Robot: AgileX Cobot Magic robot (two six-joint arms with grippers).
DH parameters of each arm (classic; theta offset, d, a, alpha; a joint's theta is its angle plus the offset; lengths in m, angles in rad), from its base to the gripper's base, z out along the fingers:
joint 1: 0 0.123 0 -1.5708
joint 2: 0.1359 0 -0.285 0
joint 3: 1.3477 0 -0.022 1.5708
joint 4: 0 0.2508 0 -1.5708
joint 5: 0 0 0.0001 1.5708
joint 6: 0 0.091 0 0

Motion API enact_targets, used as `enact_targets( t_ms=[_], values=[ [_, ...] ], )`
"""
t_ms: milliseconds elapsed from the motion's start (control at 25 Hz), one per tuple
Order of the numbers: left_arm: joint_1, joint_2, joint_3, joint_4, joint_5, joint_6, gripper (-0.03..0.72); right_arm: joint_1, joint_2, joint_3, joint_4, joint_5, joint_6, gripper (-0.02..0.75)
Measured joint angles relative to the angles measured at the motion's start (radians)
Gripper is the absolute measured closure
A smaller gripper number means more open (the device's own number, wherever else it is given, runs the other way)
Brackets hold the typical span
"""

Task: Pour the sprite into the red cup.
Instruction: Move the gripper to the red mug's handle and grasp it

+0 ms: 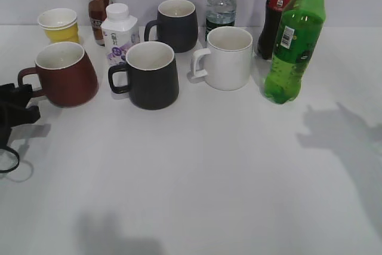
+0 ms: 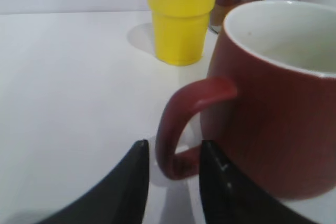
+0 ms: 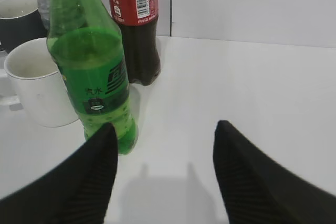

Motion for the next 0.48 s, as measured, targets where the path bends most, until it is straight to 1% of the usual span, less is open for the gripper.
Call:
enact_targets(
  t_ms=[200,480],
  values=[
    [0.000,0.043,-0.066,-0.002,-0.004,0.000,0.428,0.000,0.000,0.000,0.000,0.000,0.000,0.300],
    [0.000,0.151,-0.200,-0.002,0.017,0.000,0.429,0.000,0.000,0.000,0.000,0.005,0.001,0.300]
  ],
)
